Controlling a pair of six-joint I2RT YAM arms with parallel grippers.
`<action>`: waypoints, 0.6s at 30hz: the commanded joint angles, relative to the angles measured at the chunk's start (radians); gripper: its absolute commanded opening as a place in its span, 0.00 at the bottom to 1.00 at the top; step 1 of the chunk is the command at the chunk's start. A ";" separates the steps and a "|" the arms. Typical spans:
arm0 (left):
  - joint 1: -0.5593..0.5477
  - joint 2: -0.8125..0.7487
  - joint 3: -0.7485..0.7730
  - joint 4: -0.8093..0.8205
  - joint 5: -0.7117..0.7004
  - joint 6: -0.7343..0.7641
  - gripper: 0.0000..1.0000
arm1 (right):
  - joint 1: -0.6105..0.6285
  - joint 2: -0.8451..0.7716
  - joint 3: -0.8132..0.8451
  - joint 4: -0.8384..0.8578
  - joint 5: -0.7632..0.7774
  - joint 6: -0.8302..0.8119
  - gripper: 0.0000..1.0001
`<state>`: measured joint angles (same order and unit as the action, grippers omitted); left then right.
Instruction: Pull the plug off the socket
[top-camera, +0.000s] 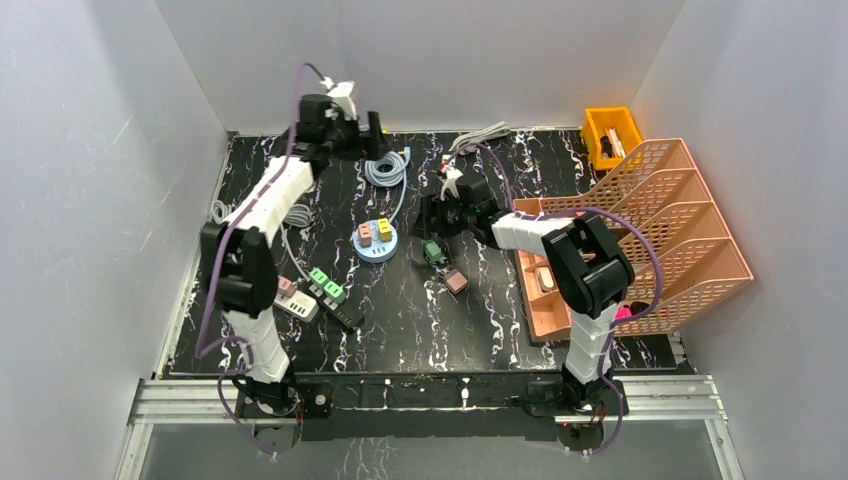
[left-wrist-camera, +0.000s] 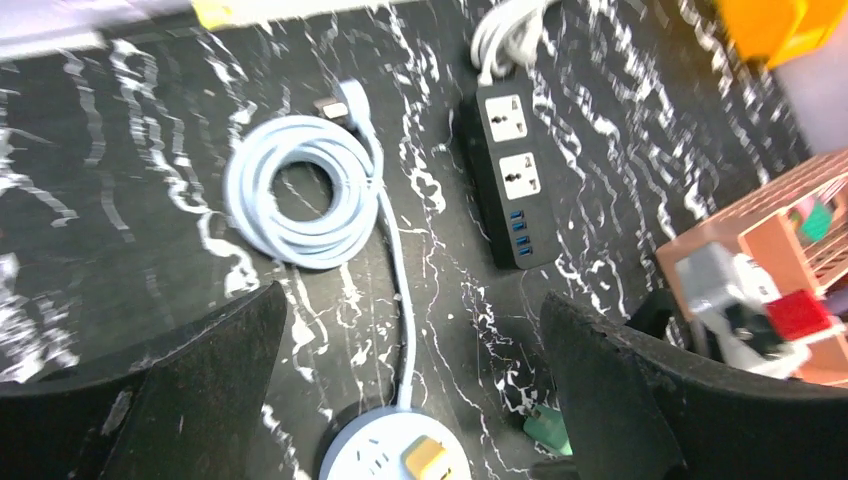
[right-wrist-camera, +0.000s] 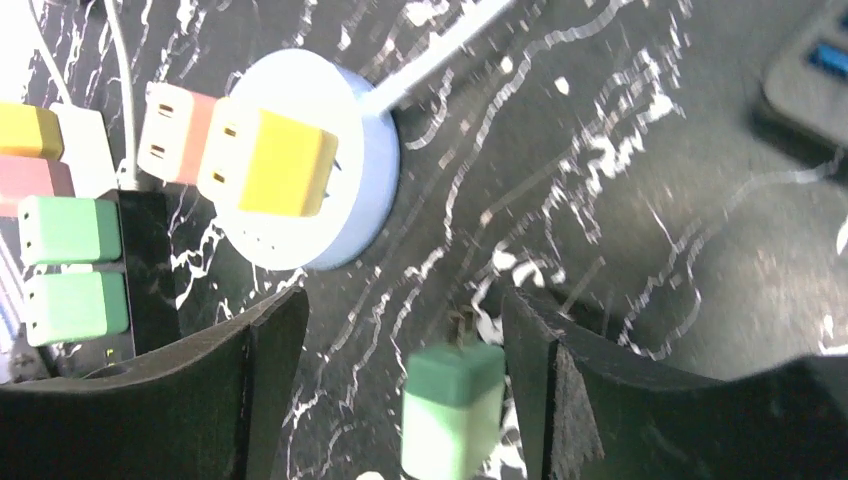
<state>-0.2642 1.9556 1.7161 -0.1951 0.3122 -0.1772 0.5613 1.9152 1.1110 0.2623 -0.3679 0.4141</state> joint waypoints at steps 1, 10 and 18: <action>0.055 -0.211 -0.176 0.140 -0.039 -0.071 0.98 | 0.064 -0.023 0.104 0.026 0.122 -0.089 0.79; 0.248 -0.349 -0.448 0.254 -0.004 -0.245 0.98 | 0.192 0.124 0.382 -0.129 0.286 -0.198 0.73; 0.267 -0.354 -0.478 0.265 0.006 -0.245 0.98 | 0.214 0.220 0.525 -0.233 0.384 -0.199 0.57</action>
<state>0.0090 1.6314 1.2312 0.0246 0.2871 -0.4091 0.7765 2.1010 1.5391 0.1024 -0.0708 0.2428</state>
